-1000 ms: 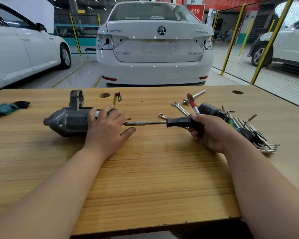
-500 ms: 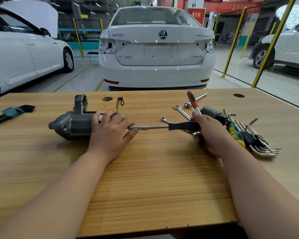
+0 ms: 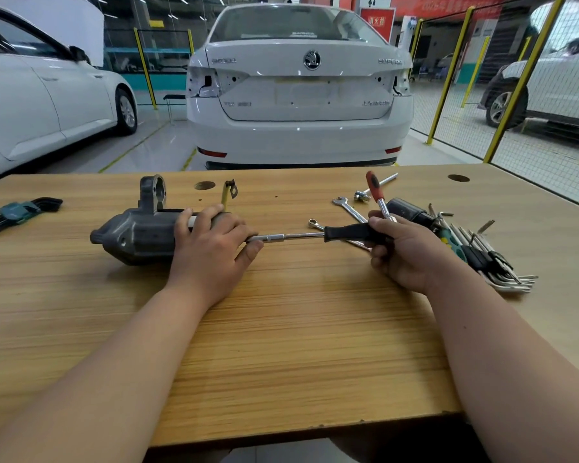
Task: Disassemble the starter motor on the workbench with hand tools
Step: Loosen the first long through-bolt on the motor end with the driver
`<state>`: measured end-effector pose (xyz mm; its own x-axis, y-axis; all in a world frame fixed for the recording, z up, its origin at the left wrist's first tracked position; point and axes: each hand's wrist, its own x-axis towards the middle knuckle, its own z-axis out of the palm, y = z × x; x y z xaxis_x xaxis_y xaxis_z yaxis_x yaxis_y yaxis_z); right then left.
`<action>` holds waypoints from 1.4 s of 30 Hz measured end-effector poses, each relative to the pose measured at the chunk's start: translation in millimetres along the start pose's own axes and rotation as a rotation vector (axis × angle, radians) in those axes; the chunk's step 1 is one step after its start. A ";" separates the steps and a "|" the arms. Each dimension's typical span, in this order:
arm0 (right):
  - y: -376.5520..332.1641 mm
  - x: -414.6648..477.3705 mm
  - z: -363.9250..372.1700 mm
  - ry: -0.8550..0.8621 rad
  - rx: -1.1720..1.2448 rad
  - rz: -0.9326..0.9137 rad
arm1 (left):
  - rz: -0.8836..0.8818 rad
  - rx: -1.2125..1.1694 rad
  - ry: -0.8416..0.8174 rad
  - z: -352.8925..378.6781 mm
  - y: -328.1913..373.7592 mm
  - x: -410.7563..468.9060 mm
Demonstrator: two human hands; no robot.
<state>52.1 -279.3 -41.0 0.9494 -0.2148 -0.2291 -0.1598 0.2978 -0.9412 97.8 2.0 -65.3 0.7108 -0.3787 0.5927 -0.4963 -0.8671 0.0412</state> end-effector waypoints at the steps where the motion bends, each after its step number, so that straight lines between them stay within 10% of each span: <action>1: 0.5 0.3 0.1 -0.018 0.066 0.024 | 0.001 -0.002 -0.002 -0.5 0.3 -0.4; 7: 3.7 0.7 2.8 -0.015 0.214 0.070 | 0.002 -0.003 -0.017 -0.7 -0.5 -1.0; 20: 4.2 -0.3 6.5 0.213 -0.519 -0.175 | -0.071 -0.116 0.122 4.1 -6.4 -1.7; 42: 2.8 -3.5 3.4 -0.050 0.183 0.001 | -0.025 0.024 -0.023 1.0 -2.8 -2.2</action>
<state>49.2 -274.6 -42.0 0.9623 -0.1688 -0.2134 -0.1136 0.4634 -0.8788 98.2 5.0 -67.5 0.7345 -0.3639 0.5727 -0.4665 -0.8838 0.0366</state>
